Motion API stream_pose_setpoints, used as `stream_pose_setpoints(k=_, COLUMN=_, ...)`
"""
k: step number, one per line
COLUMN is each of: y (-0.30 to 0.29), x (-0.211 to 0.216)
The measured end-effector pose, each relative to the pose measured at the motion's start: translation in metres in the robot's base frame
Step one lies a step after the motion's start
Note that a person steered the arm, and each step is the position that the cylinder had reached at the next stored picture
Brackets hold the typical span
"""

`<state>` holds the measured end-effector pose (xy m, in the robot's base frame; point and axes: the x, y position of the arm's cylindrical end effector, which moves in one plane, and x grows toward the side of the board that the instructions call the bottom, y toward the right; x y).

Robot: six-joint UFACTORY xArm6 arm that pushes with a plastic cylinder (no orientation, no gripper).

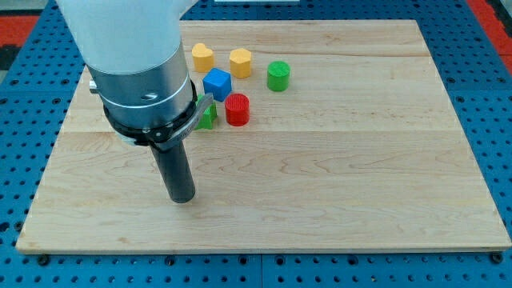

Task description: Point your arm towards the red star

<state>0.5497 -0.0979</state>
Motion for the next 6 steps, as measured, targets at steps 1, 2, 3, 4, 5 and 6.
stream_pose_setpoints(k=1, y=0.000, x=0.003)
stream_pose_setpoints(k=2, y=-0.016, x=-0.006)
stream_pose_setpoints(k=3, y=-0.055, x=-0.026)
stream_pose_setpoints(k=4, y=-0.055, x=-0.053)
stream_pose_setpoints(k=5, y=-0.057, x=-0.094)
stream_pose_setpoints(k=6, y=-0.047, x=-0.125)
